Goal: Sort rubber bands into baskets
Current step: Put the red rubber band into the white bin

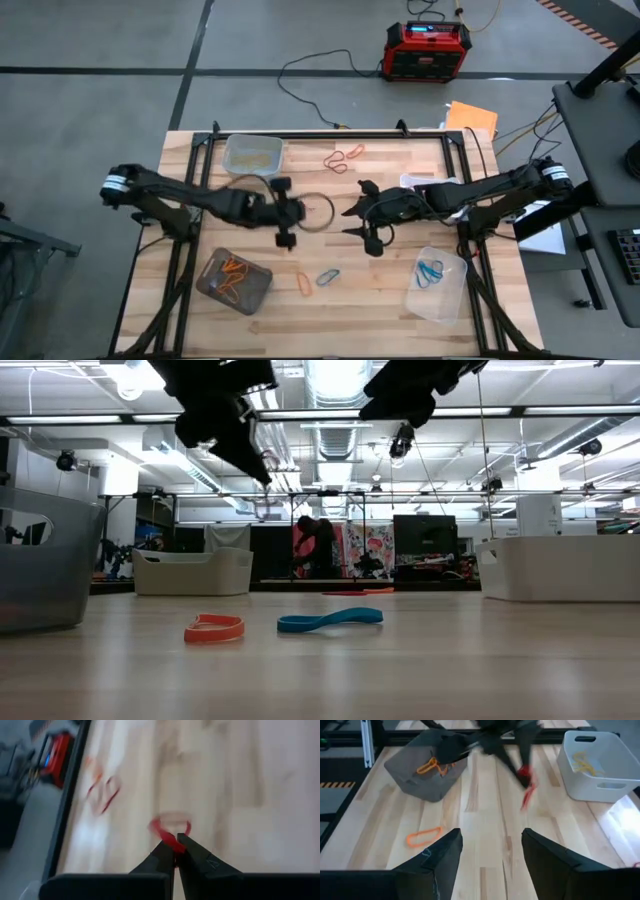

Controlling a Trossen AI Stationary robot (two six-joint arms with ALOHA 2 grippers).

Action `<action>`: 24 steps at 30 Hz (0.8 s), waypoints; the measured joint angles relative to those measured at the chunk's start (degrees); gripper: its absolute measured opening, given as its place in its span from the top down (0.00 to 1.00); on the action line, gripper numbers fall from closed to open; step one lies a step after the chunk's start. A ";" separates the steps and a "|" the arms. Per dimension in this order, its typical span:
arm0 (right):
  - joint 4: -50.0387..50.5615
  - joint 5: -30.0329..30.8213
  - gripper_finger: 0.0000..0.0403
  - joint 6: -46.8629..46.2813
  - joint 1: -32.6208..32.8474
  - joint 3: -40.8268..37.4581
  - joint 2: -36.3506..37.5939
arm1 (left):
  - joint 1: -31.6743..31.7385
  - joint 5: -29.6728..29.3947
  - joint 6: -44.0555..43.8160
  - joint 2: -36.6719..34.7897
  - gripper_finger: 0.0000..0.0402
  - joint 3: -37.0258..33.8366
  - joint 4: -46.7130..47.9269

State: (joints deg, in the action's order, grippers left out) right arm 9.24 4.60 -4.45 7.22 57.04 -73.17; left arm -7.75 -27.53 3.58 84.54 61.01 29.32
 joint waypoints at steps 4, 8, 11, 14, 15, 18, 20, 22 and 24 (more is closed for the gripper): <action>0.02 0.00 0.50 -0.04 0.00 0.00 -0.18 | 7.08 0.05 1.04 -4.37 1.00 0.02 7.81; -0.34 0.00 0.50 -0.06 0.00 0.00 -1.22 | 17.35 3.79 4.50 -8.08 1.00 0.00 13.03; -0.69 0.02 0.50 0.10 0.00 0.00 -1.85 | 27.19 8.85 7.60 -9.63 1.00 0.00 14.48; -1.44 0.86 0.50 0.46 -0.16 0.00 -2.36 | 37.33 14.92 11.14 -9.77 1.00 -0.06 14.43; -1.29 1.77 0.50 0.34 -0.31 0.00 -2.47 | 40.33 16.97 12.07 -9.45 1.00 -0.07 14.41; -1.23 5.47 0.50 0.04 -1.41 0.00 -2.77 | 48.06 20.82 12.56 -8.05 1.00 -0.09 14.51; -1.31 6.57 0.50 0.04 -2.68 0.00 -2.81 | 51.41 21.03 12.48 -7.12 1.00 -0.09 14.61; -1.23 6.58 0.50 0.04 -4.21 0.00 -2.85 | 53.88 21.08 13.04 -6.18 1.00 -0.09 14.44; -1.23 6.58 0.50 -0.02 -5.79 0.00 -2.88 | 55.60 21.19 14.11 -5.05 1.00 -0.09 14.14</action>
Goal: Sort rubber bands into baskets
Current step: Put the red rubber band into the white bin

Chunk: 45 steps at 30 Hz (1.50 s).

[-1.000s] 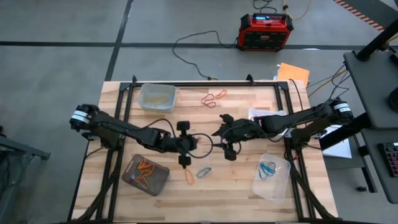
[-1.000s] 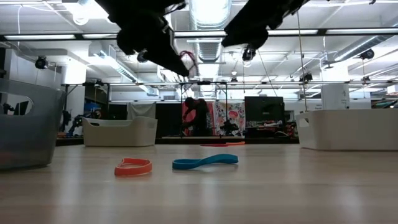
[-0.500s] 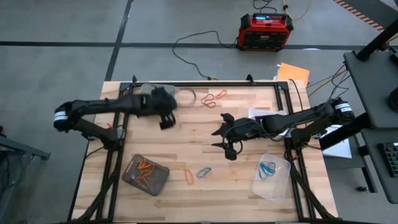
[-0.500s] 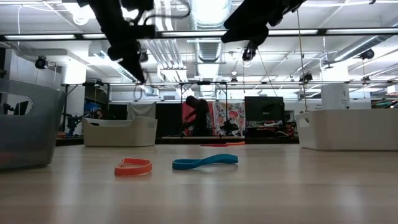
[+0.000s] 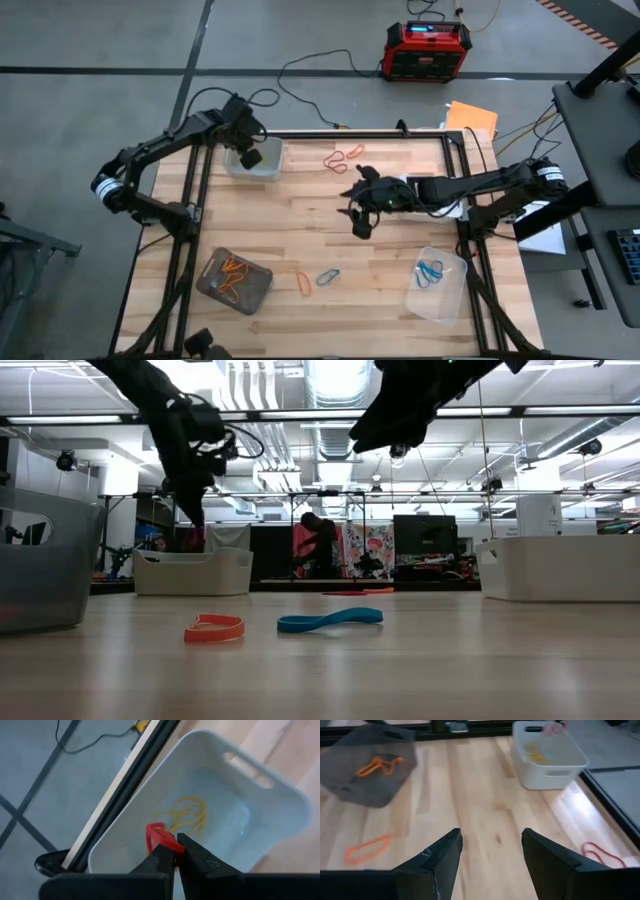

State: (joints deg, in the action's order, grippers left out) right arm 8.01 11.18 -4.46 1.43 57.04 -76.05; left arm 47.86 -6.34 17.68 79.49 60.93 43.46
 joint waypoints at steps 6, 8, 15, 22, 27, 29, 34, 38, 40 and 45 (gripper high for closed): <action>-0.12 0.00 0.50 0.57 -5.05 0.00 0.00 | 3.47 0.00 1.60 4.75 1.00 0.00 -0.12; -0.15 0.00 0.50 0.54 -6.78 0.00 0.00 | 4.01 -0.01 1.76 6.32 1.00 0.00 0.61; -0.09 -0.04 0.50 0.56 -11.85 -0.04 -0.28 | 4.17 0.01 1.93 11.17 1.00 0.00 0.76; -0.18 -0.13 0.50 0.56 -14.35 -0.04 -0.28 | 3.57 1.53 0.72 10.14 1.00 0.00 2.00; -2.86 -4.56 0.50 3.58 -15.04 -0.04 -0.97 | 1.39 19.41 0.95 4.00 1.00 -0.03 3.56; -6.64 -7.78 0.50 7.34 -15.14 -0.04 -2.37 | -0.56 31.24 2.28 0.16 1.00 -0.03 0.26; -20.64 -11.39 0.50 14.51 -15.08 -0.04 -7.46 | -7.38 34.17 -0.62 -6.83 1.00 0.02 -13.87; -33.38 -10.90 0.50 16.18 -15.15 -0.04 -12.27 | -12.14 32.56 -1.24 -8.46 1.00 0.02 -21.09; -38.69 -9.54 0.50 15.81 -15.15 -0.04 -14.15 | -13.72 32.66 -1.81 -8.62 1.00 0.02 -23.18; -46.22 -10.08 0.50 14.67 -15.08 -0.04 -15.98 | -16.61 32.38 -4.23 -7.34 1.00 0.02 -27.13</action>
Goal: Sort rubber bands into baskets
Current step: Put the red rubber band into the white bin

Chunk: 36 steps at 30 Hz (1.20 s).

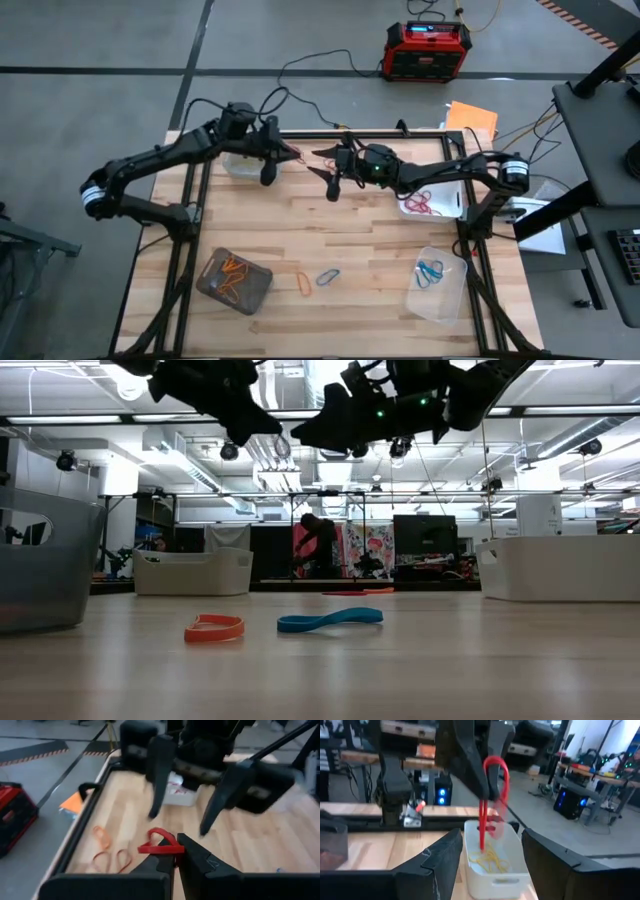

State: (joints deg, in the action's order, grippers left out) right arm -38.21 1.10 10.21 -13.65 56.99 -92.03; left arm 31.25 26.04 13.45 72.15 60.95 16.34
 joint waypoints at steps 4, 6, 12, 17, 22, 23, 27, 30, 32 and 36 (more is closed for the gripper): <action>-1.08 -0.07 0.50 -1.19 0.00 0.04 -0.88 | -2.86 0.44 -1.69 2.03 1.00 0.00 -4.21; -1.12 -0.07 0.50 -1.58 0.00 0.46 -1.56 | -4.09 0.45 -2.30 2.99 1.00 -0.02 -6.39; 0.32 -0.07 0.55 -0.76 0.00 0.70 -1.63 | -5.75 0.46 -3.67 4.43 1.00 -0.02 -8.36; 0.62 -0.07 0.84 -0.04 0.30 0.70 -1.40 | -5.71 -0.37 -5.20 4.47 0.98 -0.02 -9.31; 2.23 -0.05 0.97 1.10 1.05 0.70 -0.69 | -5.71 -0.52 -4.75 4.47 0.88 -0.02 -9.03; 3.08 -0.04 0.97 1.03 1.07 0.70 -0.13 | -5.71 -0.58 -4.28 4.47 0.85 -0.02 -8.79; 8.23 1.00 0.98 0.41 1.02 0.72 2.67 | -5.67 -0.77 -3.51 4.42 0.68 -0.02 -8.40; 17.34 5.66 0.98 0.31 1.03 0.72 6.51 | -5.48 -4.53 -2.90 3.74 0.56 -0.01 -7.06; 27.15 8.96 0.98 -0.79 0.94 1.41 10.03 | -5.24 -9.51 -2.11 3.12 0.50 0.47 -4.49; 55.60 15.70 0.98 -7.86 0.86 6.55 15.34 | -5.11 -21.70 -1.94 2.44 0.42 1.37 2.02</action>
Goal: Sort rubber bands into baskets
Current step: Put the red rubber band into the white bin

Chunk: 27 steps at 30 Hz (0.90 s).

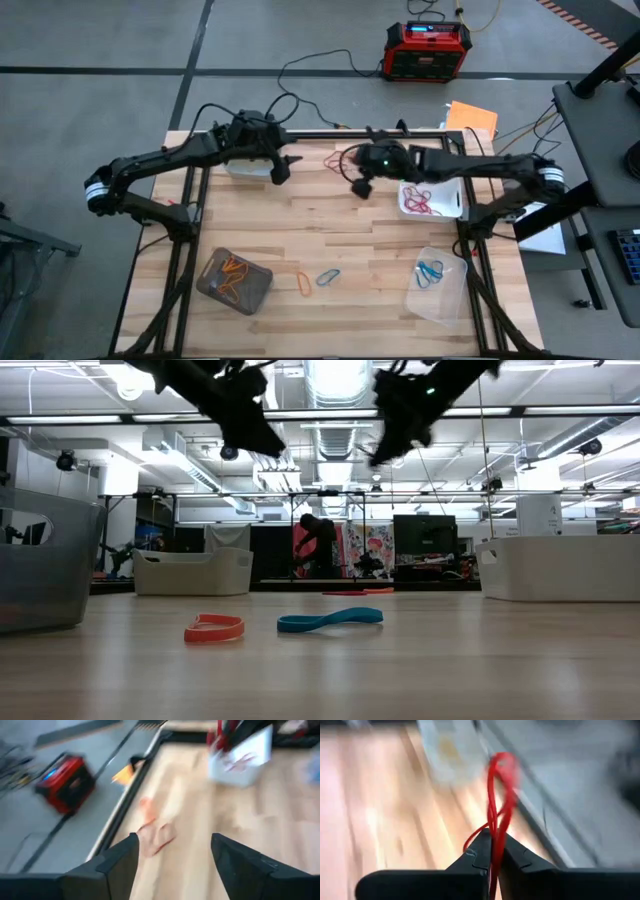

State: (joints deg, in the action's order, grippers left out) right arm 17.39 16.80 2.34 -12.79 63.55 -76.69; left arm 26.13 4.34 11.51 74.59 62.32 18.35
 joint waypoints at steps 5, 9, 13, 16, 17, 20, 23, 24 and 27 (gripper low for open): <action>37.02 1.64 0.98 -19.16 0.02 8.19 2.20 | -0.02 -3.67 -0.45 -0.01 0.42 0.08 1.69; 58.70 1.33 0.98 -33.89 0.02 9.78 1.54 | -0.50 -0.63 -1.30 0.74 0.44 -0.11 1.53; 64.29 1.30 0.98 -39.70 0.02 6.90 0.91 | -0.81 5.06 -1.57 1.11 0.45 -0.15 0.96; 63.42 0.98 0.97 -39.88 0.02 4.29 0.45 | -1.52 6.37 -2.47 1.26 0.46 -0.19 0.99; 63.16 0.16 0.95 -39.90 0.02 3.42 0.39 | -1.87 6.58 -2.83 1.26 0.46 -0.19 0.99; 62.15 -1.25 0.89 -39.95 0.02 1.11 0.29 | -3.37 6.73 -3.08 1.26 0.46 -0.29 0.96; 61.58 -1.31 0.80 -41.06 -0.21 -1.30 0.29 | -5.11 6.73 -3.31 1.26 0.46 -0.61 0.98; 61.54 -1.29 0.77 -41.33 -0.26 -1.97 0.29 | -5.71 6.72 -3.60 1.26 0.46 -0.76 0.97; 61.50 -1.26 0.67 -41.87 -0.27 -3.20 0.29 | -7.41 6.71 -4.31 1.26 0.46 -0.95 1.09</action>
State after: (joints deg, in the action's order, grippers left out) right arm 78.89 15.55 -39.52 -13.06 60.35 -76.40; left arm 18.72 11.05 7.19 75.85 61.38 19.44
